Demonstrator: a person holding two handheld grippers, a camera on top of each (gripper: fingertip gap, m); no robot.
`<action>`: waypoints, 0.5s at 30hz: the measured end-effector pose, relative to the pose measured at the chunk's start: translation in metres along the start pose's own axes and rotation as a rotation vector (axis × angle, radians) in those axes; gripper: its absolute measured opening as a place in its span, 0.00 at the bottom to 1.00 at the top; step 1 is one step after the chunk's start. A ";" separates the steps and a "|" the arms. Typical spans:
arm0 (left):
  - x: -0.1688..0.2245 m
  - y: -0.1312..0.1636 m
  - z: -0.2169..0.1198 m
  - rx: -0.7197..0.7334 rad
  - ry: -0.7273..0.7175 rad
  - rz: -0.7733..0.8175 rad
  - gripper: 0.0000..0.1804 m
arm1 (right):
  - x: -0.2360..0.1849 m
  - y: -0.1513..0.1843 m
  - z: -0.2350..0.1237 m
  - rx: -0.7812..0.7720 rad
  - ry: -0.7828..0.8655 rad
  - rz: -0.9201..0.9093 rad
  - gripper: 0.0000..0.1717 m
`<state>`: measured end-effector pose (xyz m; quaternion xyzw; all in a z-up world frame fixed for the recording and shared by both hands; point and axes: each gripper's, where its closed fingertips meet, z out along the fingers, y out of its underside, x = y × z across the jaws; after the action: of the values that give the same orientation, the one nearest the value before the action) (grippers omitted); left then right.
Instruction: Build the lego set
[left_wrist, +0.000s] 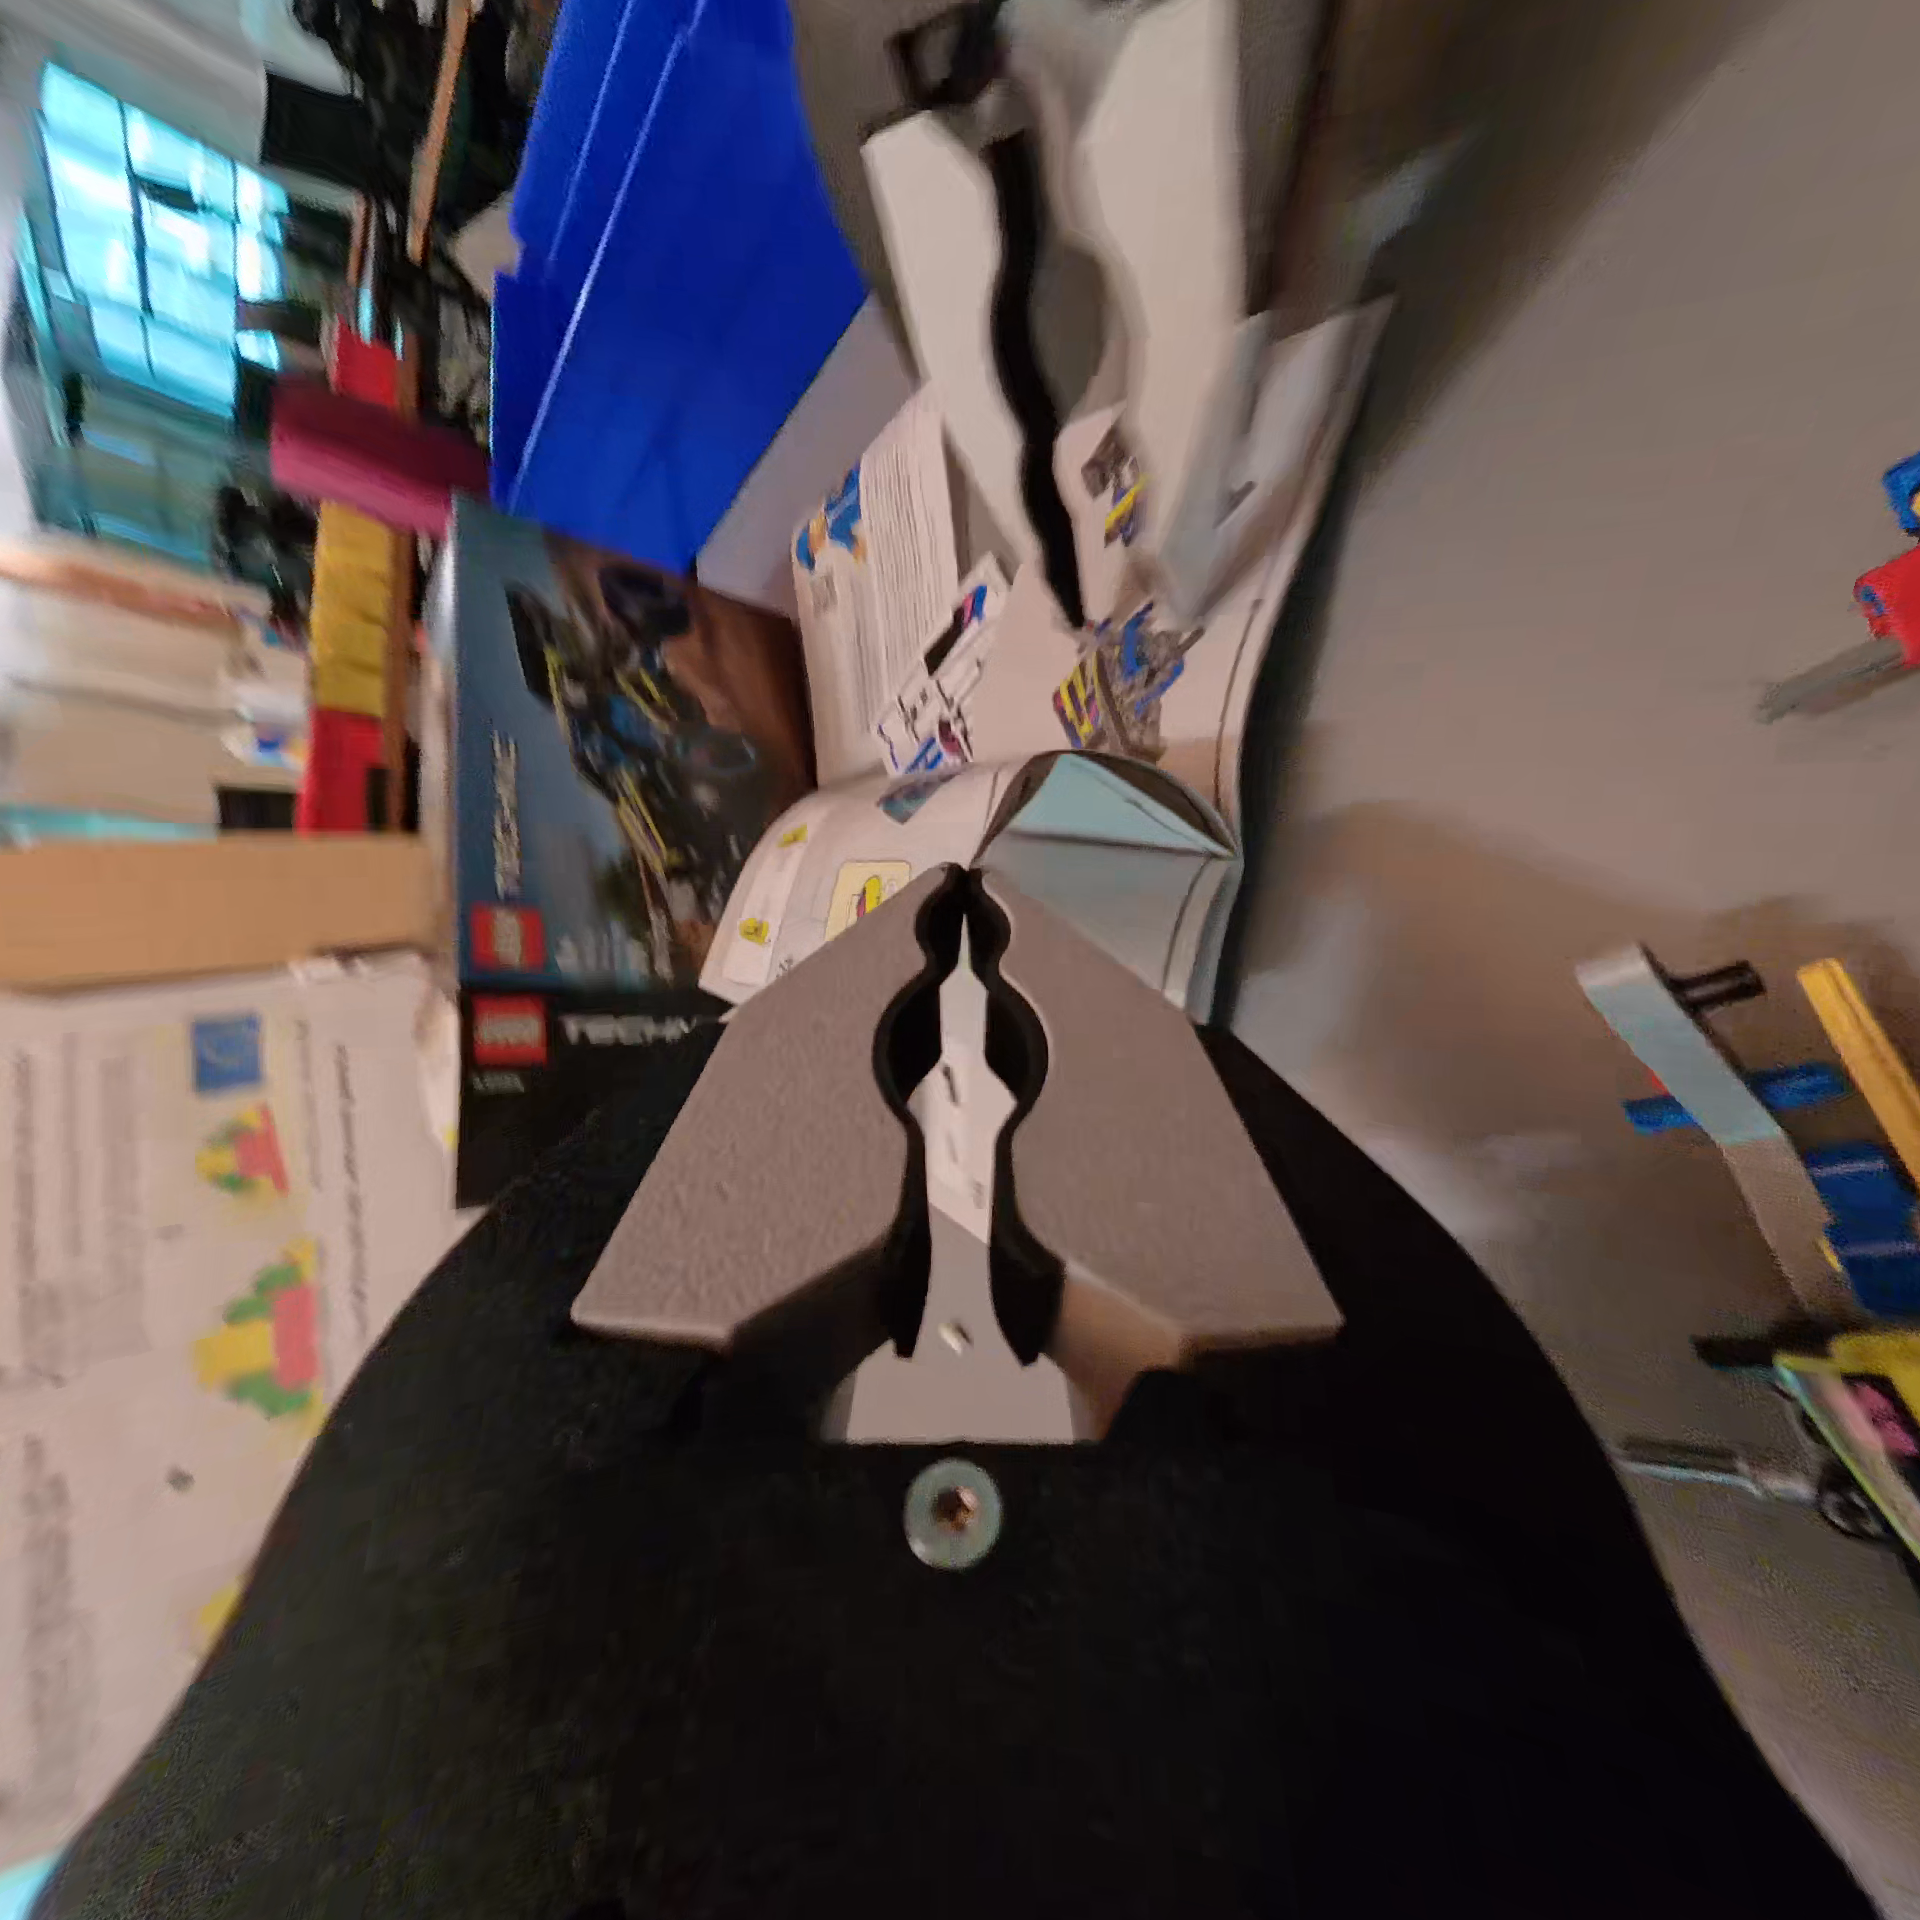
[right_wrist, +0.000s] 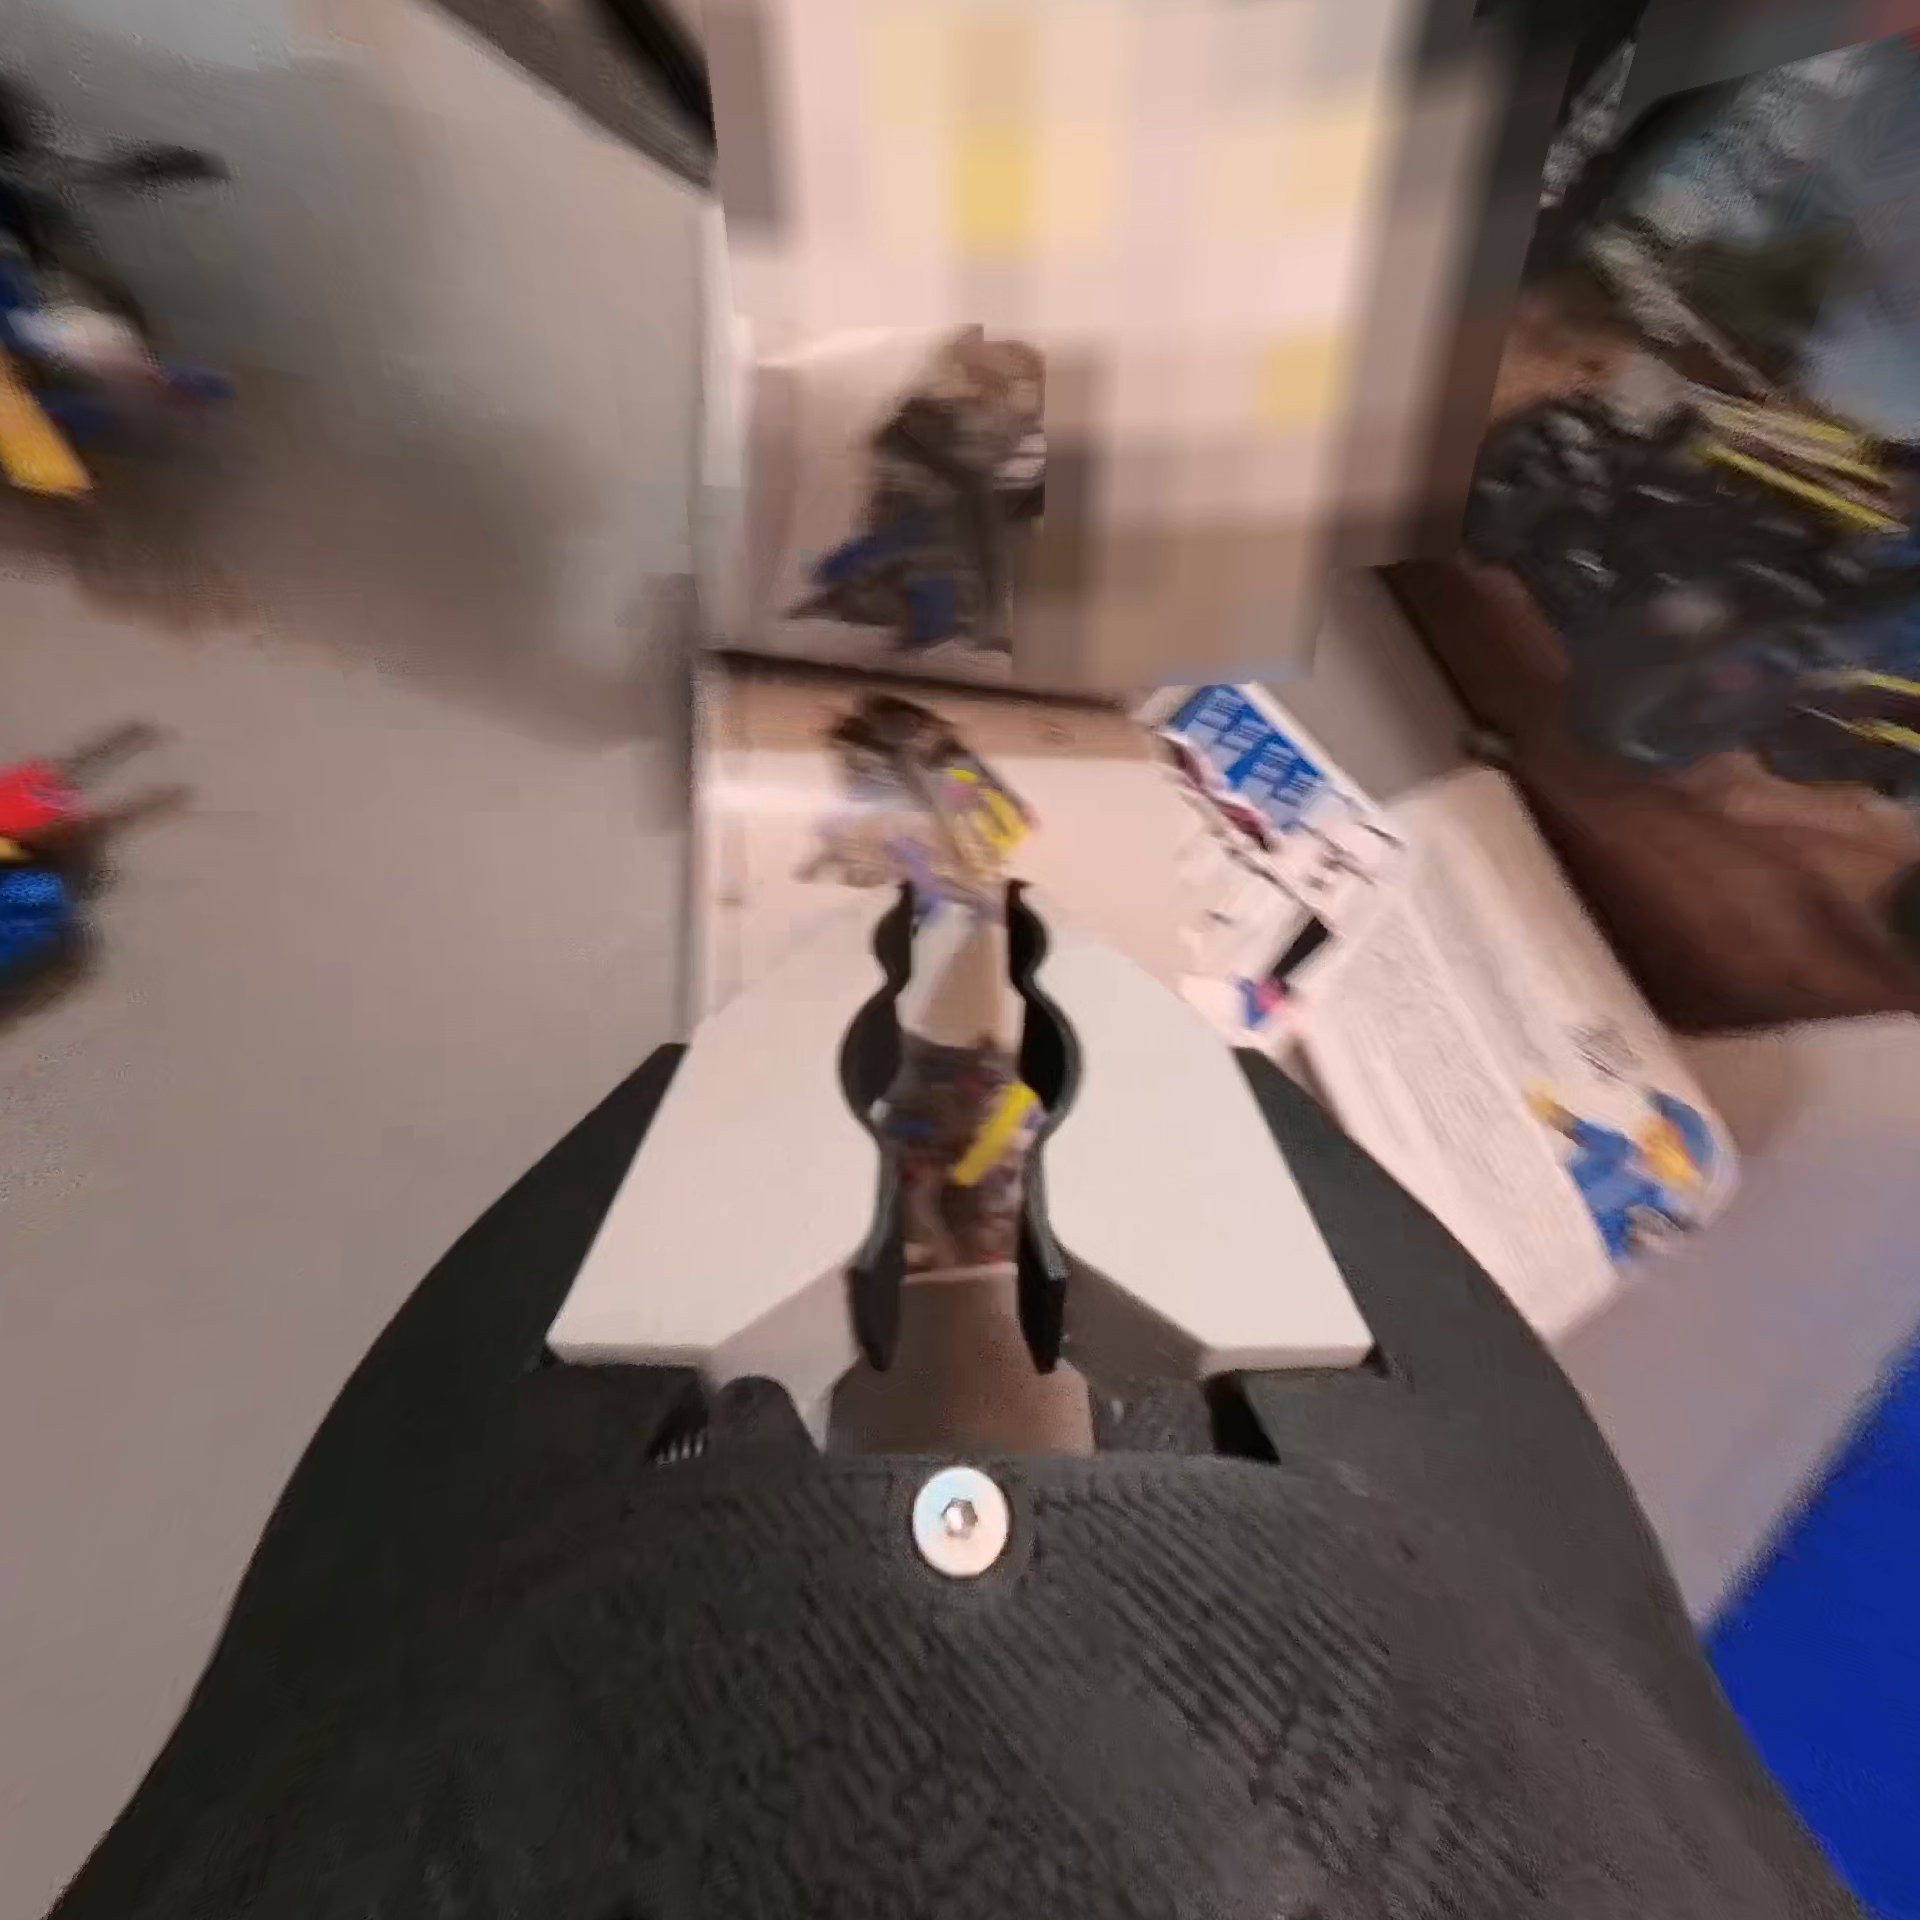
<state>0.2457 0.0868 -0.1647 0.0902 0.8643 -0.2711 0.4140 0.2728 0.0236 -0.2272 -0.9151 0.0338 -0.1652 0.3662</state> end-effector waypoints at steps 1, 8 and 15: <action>0.000 -0.009 0.005 0.010 0.001 0.051 0.00 | 0.017 0.004 0.002 0.001 0.071 0.017 0.06; -0.002 -0.067 0.007 0.219 -0.037 0.070 0.17 | 0.004 0.016 0.016 0.073 0.001 -0.087 0.00; -0.024 0.030 -0.025 0.163 0.055 -0.629 0.10 | -0.003 0.020 0.004 0.176 -0.094 -0.243 0.00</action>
<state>0.2558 0.1269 -0.1451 -0.1411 0.8361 -0.4517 0.2776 0.2726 0.0125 -0.2445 -0.8836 -0.1093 -0.1675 0.4235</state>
